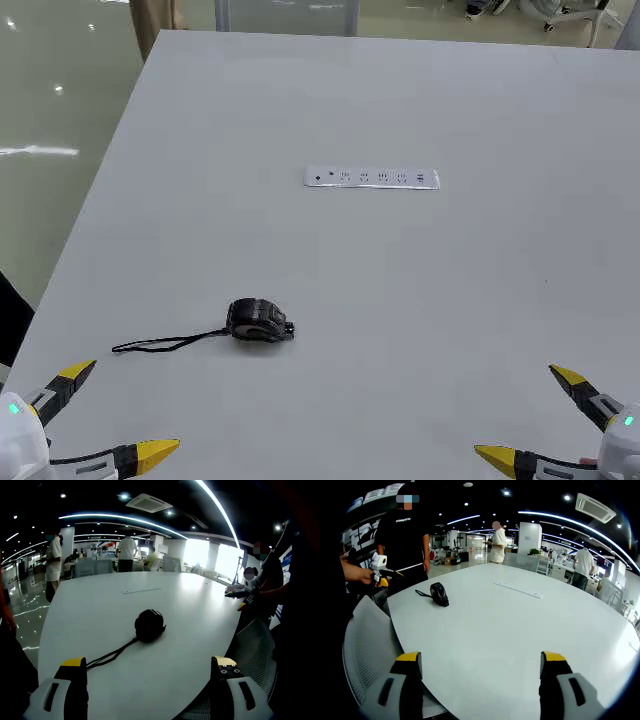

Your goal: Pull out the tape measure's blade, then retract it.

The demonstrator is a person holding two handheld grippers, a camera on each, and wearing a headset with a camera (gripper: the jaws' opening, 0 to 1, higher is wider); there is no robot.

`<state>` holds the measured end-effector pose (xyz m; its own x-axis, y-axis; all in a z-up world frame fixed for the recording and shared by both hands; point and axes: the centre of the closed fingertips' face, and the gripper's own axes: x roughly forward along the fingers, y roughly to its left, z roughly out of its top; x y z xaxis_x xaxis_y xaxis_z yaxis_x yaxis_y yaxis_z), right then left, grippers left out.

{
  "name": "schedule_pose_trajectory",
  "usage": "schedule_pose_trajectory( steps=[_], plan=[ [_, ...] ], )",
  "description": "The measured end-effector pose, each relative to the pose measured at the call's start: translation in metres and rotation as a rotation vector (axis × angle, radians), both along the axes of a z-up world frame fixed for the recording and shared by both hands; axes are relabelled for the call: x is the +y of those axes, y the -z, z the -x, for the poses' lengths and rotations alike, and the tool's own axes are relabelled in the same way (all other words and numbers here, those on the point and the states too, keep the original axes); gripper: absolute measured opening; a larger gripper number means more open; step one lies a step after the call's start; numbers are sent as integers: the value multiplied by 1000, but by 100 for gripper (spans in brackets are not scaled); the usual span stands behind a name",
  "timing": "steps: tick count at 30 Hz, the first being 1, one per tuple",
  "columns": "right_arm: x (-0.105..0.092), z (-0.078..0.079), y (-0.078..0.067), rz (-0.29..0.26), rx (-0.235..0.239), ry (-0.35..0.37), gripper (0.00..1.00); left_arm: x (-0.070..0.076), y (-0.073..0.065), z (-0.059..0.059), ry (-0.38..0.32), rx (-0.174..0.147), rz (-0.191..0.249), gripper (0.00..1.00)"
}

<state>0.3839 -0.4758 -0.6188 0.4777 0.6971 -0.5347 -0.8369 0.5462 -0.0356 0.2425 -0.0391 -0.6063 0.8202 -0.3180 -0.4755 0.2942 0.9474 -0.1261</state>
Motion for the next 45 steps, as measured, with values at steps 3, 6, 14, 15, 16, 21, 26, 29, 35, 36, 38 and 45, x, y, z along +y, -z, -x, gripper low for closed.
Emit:
schedule_pose_trajectory(
  steps=[3, 6, 14, 15, 16, 21, 26, 29, 35, 36, 38, 45],
  plan=[
    [-1, -1, 0, 2, 0, 3, 100, 0, 0, 0, 2, 1, 1, 100],
    [-2, -1, 1, 4, -2, 4, 100, 1, 1, 0, 2, 10, -4, 100],
    [-2, 2, 1, 17, -7, -8, 100, 4, 2, 4, 9, 26, -23, 100],
    [-2, 2, 1, 18, -6, -4, 100, 5, 3, 5, 7, 30, -22, 100],
    [-2, 2, 1, 17, -7, -2, 100, 5, 3, 5, 7, 32, -22, 100],
    [-2, 3, 1, 15, -5, -4, 100, 6, 3, 5, 9, 32, -19, 100],
    [-2, 3, 0, 10, -4, -3, 100, 7, 3, 3, 10, 29, -15, 100],
    [-3, 3, 0, 13, -5, -2, 100, 7, 4, 2, 13, 32, -17, 100],
    [-1, 2, -1, 14, -7, -4, 100, 8, 5, 0, 19, 35, -17, 100],
    [0, 2, -1, 14, -4, -5, 100, 8, 6, 0, 23, 38, -21, 100],
    [1, 2, 1, 22, -2, -10, 100, 8, 7, -1, 29, 44, -23, 100],
    [11, 0, 1, 29, 0, -57, 100, 7, 7, -9, 64, 61, -54, 98]
  ],
)
